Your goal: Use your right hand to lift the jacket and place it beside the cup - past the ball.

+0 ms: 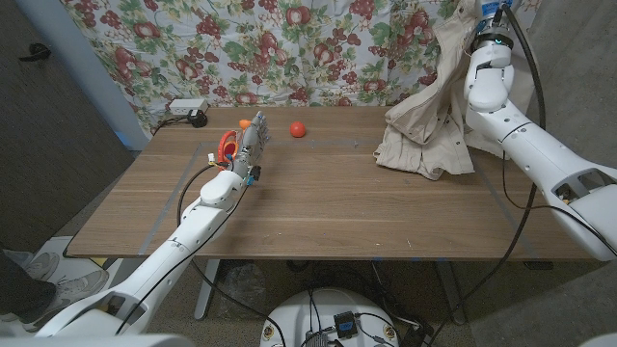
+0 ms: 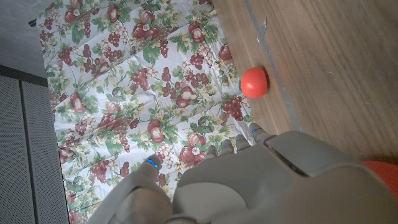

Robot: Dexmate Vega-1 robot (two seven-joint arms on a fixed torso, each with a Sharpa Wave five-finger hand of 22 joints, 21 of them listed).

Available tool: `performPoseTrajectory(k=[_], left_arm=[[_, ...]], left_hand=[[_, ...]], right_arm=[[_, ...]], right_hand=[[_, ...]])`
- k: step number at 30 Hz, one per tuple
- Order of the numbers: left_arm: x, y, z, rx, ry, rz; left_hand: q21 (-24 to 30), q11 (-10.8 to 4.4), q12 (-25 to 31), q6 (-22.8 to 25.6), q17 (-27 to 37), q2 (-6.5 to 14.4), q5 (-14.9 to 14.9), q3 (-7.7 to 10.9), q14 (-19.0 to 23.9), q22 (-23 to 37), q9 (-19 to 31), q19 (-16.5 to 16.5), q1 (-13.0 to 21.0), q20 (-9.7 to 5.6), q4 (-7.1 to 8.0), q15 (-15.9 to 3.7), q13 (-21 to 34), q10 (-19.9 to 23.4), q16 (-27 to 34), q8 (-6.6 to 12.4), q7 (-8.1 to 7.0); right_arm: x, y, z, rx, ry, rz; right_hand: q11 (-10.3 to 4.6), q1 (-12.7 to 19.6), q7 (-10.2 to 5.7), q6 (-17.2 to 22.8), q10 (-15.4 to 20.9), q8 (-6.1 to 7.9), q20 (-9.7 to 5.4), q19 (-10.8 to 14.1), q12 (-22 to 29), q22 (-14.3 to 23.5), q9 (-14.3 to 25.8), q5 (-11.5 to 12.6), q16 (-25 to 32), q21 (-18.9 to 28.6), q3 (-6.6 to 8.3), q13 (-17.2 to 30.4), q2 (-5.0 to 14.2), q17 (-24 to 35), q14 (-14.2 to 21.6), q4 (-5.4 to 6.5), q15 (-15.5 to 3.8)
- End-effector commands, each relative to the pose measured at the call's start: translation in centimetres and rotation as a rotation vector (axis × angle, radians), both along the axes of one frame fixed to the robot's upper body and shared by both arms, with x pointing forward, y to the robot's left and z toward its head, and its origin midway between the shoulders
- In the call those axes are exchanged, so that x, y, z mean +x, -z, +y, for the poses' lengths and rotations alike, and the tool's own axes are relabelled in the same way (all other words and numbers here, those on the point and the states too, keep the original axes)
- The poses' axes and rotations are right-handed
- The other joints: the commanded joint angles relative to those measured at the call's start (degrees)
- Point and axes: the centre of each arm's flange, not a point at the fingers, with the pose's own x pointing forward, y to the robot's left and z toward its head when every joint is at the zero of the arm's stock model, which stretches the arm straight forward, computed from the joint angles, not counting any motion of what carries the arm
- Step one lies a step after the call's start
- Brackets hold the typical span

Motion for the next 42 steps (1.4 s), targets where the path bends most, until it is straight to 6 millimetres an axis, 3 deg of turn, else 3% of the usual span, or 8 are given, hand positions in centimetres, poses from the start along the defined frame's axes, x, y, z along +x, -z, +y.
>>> performPoseTrajectory(k=[1,16,24,42], left_arm=[[0.3,-0.1,0.0,0.001,0.001,0.001],[0.6,-0.1,-0.3,0.003,0.010,0.005],[0.5,-0.1,-0.2,0.003,0.006,0.006],[0.3,0.0,-0.5,0.004,0.017,0.000]], left_hand=[[0.0,0.41,0.0,-12.5,0.2,7.2,0.2,-0.15,-14.1,0.2,0.3,-7.3,0.1,-0.10,-0.07,0.15,0.3,-14.4,0.3,-0.02,0.42],[0.0,0.42,0.0,-12.6,0.2,7.2,0.3,-0.16,-14.1,0.2,0.3,-7.4,0.1,-0.15,-0.07,0.17,0.3,-14.5,0.3,-0.04,0.41],[0.0,0.46,0.0,-12.6,0.2,7.2,0.3,-0.17,-14.2,0.2,0.3,-7.4,0.1,-0.12,-0.07,0.16,0.3,-14.5,0.3,-0.04,0.44],[-0.1,0.45,0.0,-12.6,0.2,7.2,0.2,-0.19,-14.2,0.2,0.3,-7.4,0.1,-0.15,-0.07,0.11,0.3,-14.5,0.3,-0.02,0.44]], right_arm=[[1.9,1.7,-0.4,0.034,-0.031,0.078],[3.9,4.8,-0.5,0.059,-0.043,0.179],[3.9,5.5,-0.5,0.063,-0.051,0.218],[3.1,6.8,2.4,0.014,-0.074,0.375]], right_hand=[[-0.12,0.6,0.08,0.6,0.3,0.09,-6.93,-0.9,-0.3,0.1,0.3,0.3,-0.3,0.5,-0.04,0.1,0.05,0.3,3.0,0.02,-7.24],[-0.01,0.6,0.16,0.7,0.4,0.05,-6.93,-1.0,-0.5,0.0,0.3,0.3,-0.6,0.8,-0.03,0.2,0.10,0.5,3.1,0.02,-7.19],[0.03,0.6,0.20,0.8,0.5,0.03,-6.93,-1.1,-0.5,0.0,0.4,0.2,-0.6,1.0,-0.05,0.3,0.13,0.6,3.2,0.05,-7.17],[0.25,0.7,0.34,1.0,0.9,0.02,-6.93,-0.9,-0.7,0.0,0.4,0.2,-0.9,1.5,-0.07,0.3,-0.07,0.5,3.7,-0.04,-7.10]])
